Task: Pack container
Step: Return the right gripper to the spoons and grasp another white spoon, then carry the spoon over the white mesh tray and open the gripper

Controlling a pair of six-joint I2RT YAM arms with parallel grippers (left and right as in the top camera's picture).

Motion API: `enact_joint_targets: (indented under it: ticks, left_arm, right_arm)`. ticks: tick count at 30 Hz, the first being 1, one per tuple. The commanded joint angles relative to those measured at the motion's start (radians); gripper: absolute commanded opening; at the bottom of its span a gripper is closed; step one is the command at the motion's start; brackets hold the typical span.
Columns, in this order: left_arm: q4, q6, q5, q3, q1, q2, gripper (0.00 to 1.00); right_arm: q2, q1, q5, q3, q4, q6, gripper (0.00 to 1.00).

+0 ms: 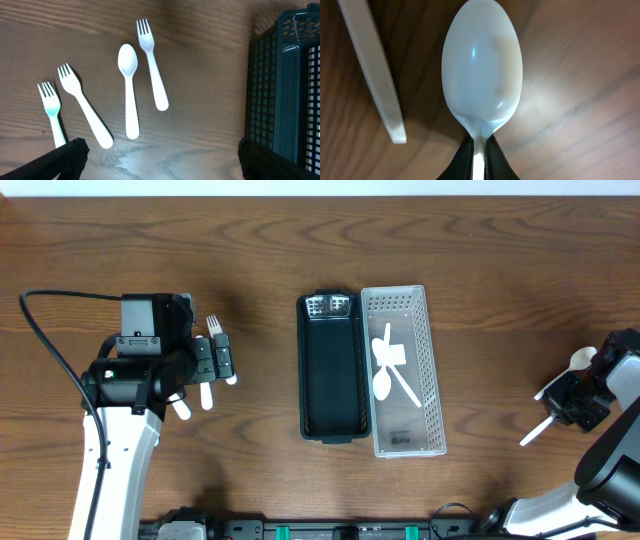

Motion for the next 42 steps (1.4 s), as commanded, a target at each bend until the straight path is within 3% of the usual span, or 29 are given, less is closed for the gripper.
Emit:
enact_joint_targets:
  ticks: [1,9,15,22,32,34,36,38,41,42]
  left_arm:
    - [0.001,0.014,-0.013,0.014,0.004,0.004,0.98]
    - [0.011,0.013,-0.013,0.014,0.004,0.004,0.98]
    - [0.011,0.013,-0.013,0.014,0.004,0.004,0.98]
    - [0.012,0.013,-0.013,0.014,0.004,0.004,0.98]
    - [0.012,0.013,-0.013,0.014,0.004,0.004,0.98]
    - [0.011,0.013,-0.013,0.014,0.004,0.004,0.98]
    - [0.011,0.013,-0.013,0.014,0.004,0.004,0.98]
    - [0.012,0.013,-0.013,0.014,0.004,0.004,0.98]
    - [0.012,0.014,-0.013,0.014,0.004,0.004,0.98]
    - [0.012,0.014,-0.013,0.014,0.004,0.004,0.98]
  right_arm:
    - [-0.074,0.074,-0.018,0.031,-0.022,0.004,0.01]
    - [-0.305,0.389,-0.050,0.219,-0.082,-0.024,0.01]
    - [-0.321,0.668,-0.050,0.324,-0.050,-0.024,0.01]
    - [-0.200,0.881,-0.050,0.324,-0.014,-0.019,0.01]
    - [0.048,0.993,-0.051,0.324,0.000,-0.024,0.01]
    - [0.072,1.000,-0.051,0.324,-0.004,-0.025,0.05]
    - [0.079,1.001,-0.050,0.324,-0.005,-0.029,0.18]
    - [0.078,1.000,-0.050,0.324,-0.003,-0.032,0.22]
    - [0.076,0.999,-0.050,0.327,-0.003,-0.035,0.37]
    - [0.072,0.999,-0.050,0.328,-0.003,-0.039,0.37]
